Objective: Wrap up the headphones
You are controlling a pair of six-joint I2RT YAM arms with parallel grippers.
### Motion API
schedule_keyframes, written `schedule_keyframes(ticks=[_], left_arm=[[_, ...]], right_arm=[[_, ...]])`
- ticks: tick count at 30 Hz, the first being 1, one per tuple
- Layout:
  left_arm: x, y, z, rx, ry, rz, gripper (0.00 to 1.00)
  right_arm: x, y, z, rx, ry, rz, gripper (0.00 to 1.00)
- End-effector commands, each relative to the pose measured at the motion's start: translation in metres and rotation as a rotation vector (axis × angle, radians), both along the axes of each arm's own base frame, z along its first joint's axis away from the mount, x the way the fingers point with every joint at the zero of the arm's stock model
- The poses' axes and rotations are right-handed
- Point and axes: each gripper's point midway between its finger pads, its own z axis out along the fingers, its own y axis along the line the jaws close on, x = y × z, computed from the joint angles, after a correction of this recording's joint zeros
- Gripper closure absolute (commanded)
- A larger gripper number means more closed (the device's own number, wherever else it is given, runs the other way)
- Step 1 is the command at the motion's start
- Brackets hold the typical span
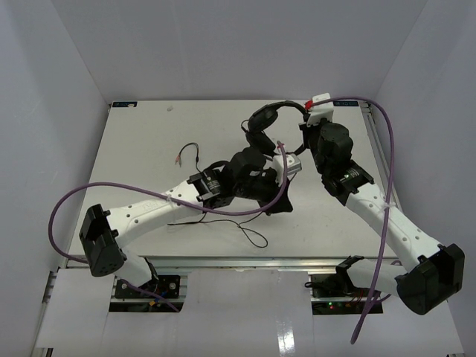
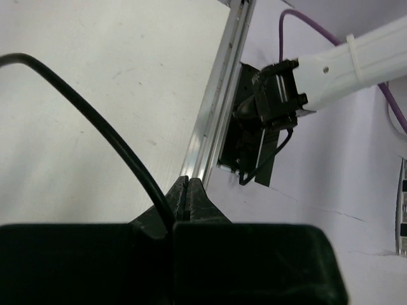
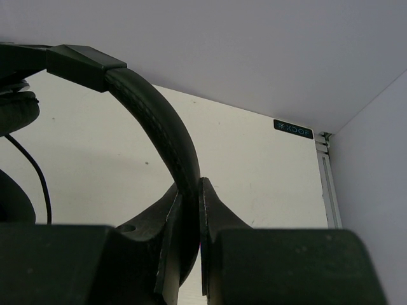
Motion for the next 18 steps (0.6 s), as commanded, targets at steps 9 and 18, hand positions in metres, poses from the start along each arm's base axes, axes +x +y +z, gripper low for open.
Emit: schedule_keyframes(ticks=[9, 18], left_arm=[[0.086, 0.054, 0.075, -0.051, -0.104, 0.221, 0.99], [0.123, 0.062, 0.087, -0.018, -0.189, 0.26, 0.97]], right_arm=[[-0.03, 0.019, 0.022, -0.019, -0.1, 0.184, 0.92], [-0.048, 0.036, 0.007, -0.134, -0.068, 0.332, 0.92]])
